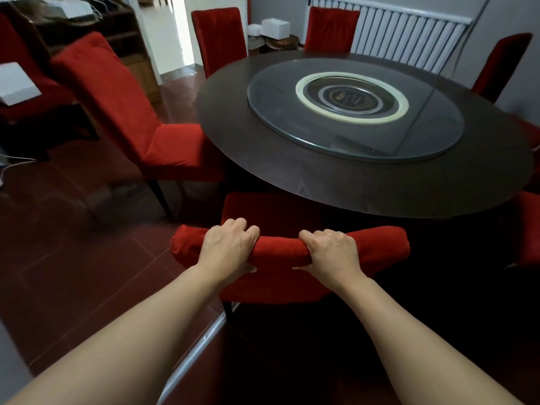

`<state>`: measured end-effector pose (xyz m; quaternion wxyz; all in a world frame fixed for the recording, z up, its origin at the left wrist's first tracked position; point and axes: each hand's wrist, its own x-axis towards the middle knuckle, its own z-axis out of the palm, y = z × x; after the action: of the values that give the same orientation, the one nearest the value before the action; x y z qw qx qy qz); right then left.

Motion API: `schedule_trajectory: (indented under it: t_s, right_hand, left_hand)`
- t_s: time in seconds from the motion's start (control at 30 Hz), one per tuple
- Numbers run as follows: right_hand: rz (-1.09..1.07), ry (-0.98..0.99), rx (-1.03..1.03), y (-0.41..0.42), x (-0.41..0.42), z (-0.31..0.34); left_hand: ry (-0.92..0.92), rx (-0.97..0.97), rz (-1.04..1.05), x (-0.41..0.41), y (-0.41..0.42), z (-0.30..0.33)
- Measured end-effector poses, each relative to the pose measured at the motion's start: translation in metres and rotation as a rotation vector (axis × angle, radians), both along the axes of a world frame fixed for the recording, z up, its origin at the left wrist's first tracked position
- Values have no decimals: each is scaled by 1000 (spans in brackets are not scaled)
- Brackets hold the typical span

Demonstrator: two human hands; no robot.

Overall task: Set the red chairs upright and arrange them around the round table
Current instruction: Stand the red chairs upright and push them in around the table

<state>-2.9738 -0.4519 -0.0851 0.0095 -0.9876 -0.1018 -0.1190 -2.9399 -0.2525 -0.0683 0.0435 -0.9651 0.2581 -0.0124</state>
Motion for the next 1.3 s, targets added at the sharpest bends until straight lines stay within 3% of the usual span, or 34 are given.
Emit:
schedule_trajectory:
  t_s: [0.27, 0.47, 0.8, 1.3]
  right_hand:
    - [-29, -15, 0, 0, 3, -3]
    - [17, 4, -22, -3, 7, -5]
    - [100, 158, -47, 1, 1, 17]
    - [-110, 221, -12, 127, -2, 44]
  left_hand:
    - [1, -8, -47, 9, 2, 0]
    - [120, 102, -37, 11, -3, 17]
    - [181, 235, -170, 18, 2, 26]
    - [126, 276, -378, 56, 111, 51]
